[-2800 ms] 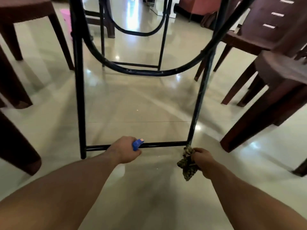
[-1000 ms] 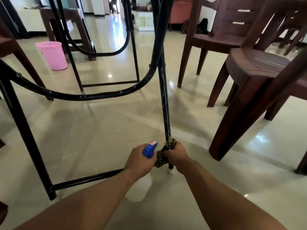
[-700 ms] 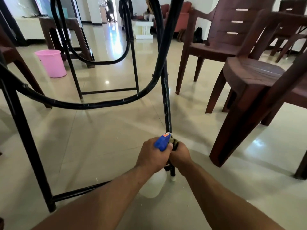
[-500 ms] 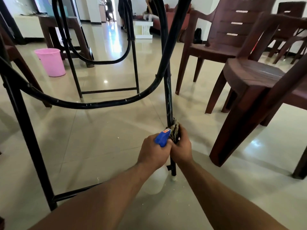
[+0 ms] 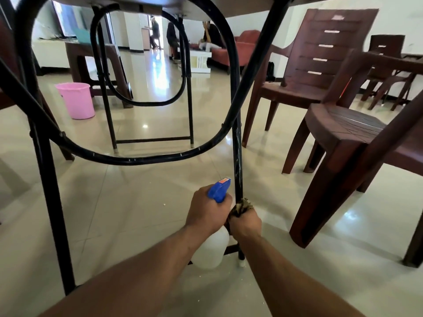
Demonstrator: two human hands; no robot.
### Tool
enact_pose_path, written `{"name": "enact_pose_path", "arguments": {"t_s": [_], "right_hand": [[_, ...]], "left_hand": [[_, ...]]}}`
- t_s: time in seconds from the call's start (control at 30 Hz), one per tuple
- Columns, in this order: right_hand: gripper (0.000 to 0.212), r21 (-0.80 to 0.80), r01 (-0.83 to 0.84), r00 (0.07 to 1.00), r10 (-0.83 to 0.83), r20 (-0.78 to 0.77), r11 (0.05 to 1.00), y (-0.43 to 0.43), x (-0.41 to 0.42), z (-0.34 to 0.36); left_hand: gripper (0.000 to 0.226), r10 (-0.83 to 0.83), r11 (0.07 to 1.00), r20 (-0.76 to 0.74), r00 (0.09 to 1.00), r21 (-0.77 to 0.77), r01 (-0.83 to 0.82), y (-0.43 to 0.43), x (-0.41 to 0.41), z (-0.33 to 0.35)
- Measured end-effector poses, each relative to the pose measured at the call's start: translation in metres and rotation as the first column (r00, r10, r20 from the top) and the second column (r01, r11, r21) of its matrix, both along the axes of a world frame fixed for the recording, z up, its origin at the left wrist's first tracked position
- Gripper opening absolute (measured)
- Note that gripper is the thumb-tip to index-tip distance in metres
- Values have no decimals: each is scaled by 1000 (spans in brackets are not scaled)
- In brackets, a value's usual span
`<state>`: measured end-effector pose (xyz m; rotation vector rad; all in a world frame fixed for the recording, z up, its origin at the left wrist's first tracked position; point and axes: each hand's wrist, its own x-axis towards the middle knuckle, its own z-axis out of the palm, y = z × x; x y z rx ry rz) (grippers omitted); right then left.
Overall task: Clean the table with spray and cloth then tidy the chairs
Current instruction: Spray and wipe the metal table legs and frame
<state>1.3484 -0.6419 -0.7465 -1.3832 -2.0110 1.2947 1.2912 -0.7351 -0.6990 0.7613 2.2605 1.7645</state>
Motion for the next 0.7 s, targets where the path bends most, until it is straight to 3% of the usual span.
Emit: {"name": "enact_pose_path", "arguments": {"t_s": [0.07, 0.27, 0.33, 0.43, 0.5, 0.63, 0.7], "right_hand": [[8, -27, 35, 999, -35, -25, 999, -1, -1, 7], [10, 200, 32, 918, 51, -394, 979, 2, -12, 68], [9, 161, 8, 945, 45, -325, 987, 3, -14, 70], [9, -23, -53, 993, 50, -107, 998, 9, -13, 55], [10, -44, -80, 988, 73, -137, 996, 11, -13, 64], [9, 250, -21, 878, 137, -459, 968, 10, -25, 115], [12, 328, -9, 821, 194, -537, 945, 2, -32, 125]], "left_hand": [[32, 19, 1000, 0, 1000, 22, -19, 2, 0, 7], [29, 33, 997, -43, 999, 67, -30, 6, 3, 22], [28, 54, 996, -42, 998, 79, -51, 5, 4, 24], [28, 71, 992, -58, 996, 106, -64, 4, 3, 29], [27, 76, 988, -81, 994, 138, -64, 3, 0, 35], [28, 44, 976, -47, 998, 217, -33, 2, -4, 46], [27, 71, 972, -52, 996, 227, -58, 0, -5, 51]]}}
